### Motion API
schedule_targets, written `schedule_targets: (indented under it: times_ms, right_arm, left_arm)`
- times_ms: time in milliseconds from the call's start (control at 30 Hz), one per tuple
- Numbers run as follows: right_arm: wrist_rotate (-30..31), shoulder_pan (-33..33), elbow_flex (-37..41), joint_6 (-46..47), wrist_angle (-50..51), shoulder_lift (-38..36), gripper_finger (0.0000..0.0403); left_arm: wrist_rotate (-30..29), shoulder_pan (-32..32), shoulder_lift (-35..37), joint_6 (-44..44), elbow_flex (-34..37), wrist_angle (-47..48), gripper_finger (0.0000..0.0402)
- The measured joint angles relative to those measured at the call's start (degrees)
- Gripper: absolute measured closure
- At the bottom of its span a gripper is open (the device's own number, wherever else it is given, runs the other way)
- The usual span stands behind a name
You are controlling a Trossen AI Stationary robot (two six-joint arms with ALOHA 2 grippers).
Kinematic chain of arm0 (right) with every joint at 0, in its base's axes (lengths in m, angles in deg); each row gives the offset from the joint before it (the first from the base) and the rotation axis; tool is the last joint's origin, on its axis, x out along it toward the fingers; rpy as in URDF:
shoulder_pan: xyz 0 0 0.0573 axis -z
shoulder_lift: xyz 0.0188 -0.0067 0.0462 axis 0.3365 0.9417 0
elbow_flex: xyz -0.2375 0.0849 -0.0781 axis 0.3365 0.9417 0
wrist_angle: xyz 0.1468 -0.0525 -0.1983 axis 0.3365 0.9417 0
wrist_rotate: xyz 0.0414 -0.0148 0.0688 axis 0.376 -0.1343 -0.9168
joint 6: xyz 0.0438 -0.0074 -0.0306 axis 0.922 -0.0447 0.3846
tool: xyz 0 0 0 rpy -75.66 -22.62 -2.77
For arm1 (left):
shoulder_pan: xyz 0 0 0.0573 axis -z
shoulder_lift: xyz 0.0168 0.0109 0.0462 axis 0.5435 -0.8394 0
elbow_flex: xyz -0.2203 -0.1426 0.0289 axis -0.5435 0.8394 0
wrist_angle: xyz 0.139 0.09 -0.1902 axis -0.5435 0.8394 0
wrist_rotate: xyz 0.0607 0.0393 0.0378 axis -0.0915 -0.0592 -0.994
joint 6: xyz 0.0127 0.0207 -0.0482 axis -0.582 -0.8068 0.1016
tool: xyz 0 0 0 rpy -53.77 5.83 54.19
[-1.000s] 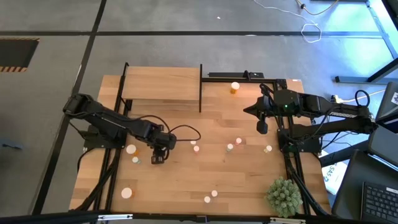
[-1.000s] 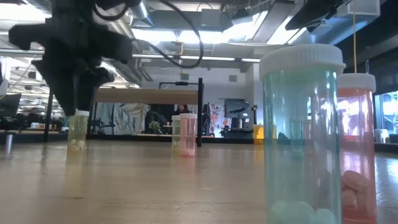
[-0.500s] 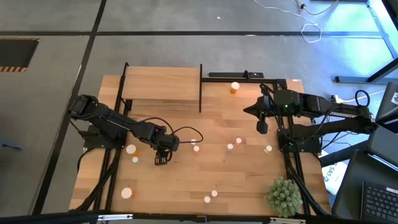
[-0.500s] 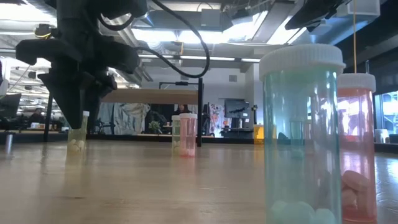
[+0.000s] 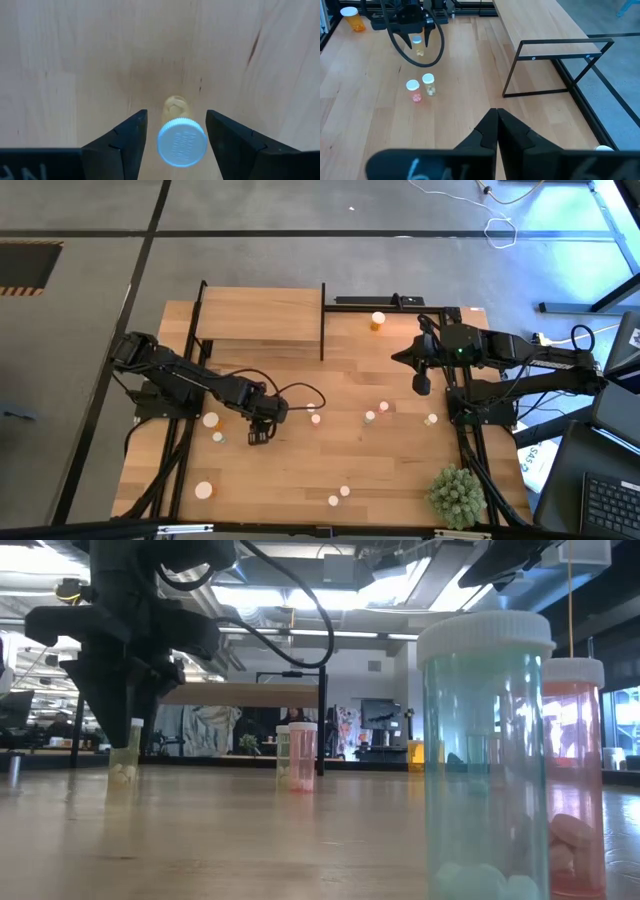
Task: Pick and place medicine bottles onto shelf by color
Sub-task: Put the left small yellow pill on the shelf
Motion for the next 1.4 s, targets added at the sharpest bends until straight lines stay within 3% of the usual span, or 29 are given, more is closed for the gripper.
schedule_targets:
  times_ms: [233, 700, 1100, 1400]
  right_arm:
    - [0.01, 0.00, 0.00, -0.10, 0.00, 0.00, 0.0390]
    - [0.01, 0.00, 0.00, -0.02, 0.02, 0.00, 0.0390]
    - [-0.01, 0.00, 0.00, -0.10, 0.04, 0.02, 0.0390]
    - [0.01, 0.01, 0.00, -0.03, 0.04, 0.02, 0.0390]
  left_arm:
    - [0.00, 0.00, 0.00, 0.17, 0.00, 0.01, 0.0217]
    - [0.00, 0.00, 0.02, 0.17, 0.00, 0.01, 0.0299]
    - [3.07, -1.15, 0.52, 0.73, -1.20, 0.93, 0.0300]
    - [4.32, -4.90, 0.92, -3.57, -11.53, 11.62, 0.0300]
